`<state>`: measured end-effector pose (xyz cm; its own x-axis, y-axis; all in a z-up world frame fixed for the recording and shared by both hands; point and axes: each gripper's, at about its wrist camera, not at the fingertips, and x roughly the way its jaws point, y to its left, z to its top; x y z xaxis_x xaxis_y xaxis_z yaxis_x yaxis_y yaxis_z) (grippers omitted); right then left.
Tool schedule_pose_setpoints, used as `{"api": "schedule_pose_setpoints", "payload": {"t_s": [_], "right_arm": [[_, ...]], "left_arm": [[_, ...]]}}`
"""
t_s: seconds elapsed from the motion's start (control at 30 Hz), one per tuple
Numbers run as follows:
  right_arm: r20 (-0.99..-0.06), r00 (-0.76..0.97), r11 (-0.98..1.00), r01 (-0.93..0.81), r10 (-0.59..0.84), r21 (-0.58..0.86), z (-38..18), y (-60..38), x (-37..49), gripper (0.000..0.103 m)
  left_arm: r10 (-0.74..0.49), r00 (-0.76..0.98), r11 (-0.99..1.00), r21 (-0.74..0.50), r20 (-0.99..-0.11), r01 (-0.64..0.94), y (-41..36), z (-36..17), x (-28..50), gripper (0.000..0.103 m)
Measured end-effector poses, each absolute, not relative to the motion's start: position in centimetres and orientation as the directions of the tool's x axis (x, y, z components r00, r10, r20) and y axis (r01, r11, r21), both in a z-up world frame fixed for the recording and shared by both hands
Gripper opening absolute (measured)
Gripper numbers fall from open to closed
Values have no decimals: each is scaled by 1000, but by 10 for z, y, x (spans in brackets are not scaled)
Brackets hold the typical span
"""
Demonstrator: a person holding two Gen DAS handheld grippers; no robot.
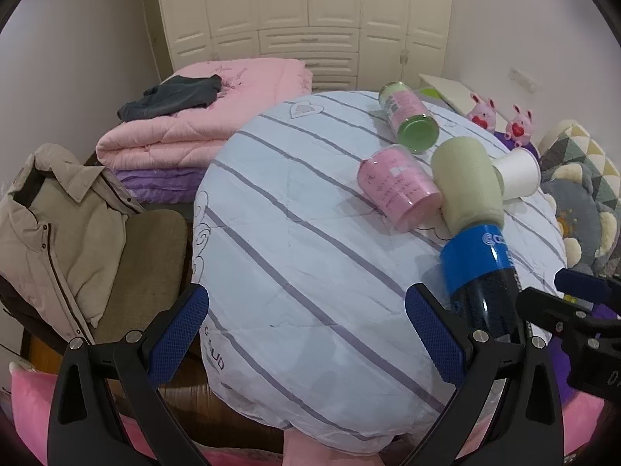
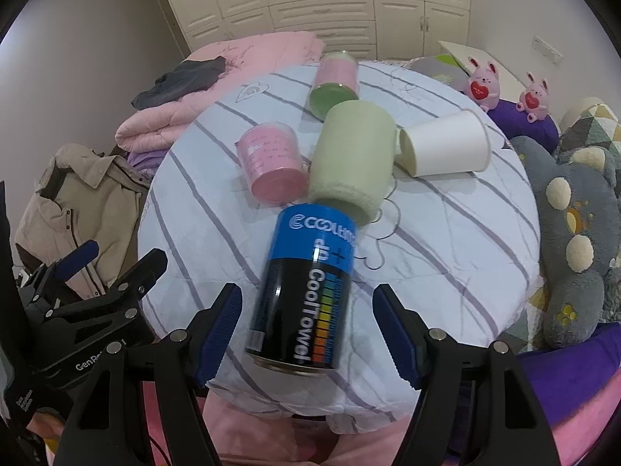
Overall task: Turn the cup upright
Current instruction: 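Rotate the blue can upright with the right tool, open end up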
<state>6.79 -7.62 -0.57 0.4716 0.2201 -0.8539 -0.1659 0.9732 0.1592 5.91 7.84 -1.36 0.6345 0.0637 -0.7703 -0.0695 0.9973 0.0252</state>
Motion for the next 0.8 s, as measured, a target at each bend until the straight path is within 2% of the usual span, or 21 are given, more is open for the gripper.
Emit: {"api": "schedule_pose_setpoints", "payload": {"t_s": [0.8], "right_arm": [[-879,448,986,-63,166,155,-16,-159,82,71]], "left_arm": [[-39,548,998,-62,-835,-23,-9,-9,81,102]]}}
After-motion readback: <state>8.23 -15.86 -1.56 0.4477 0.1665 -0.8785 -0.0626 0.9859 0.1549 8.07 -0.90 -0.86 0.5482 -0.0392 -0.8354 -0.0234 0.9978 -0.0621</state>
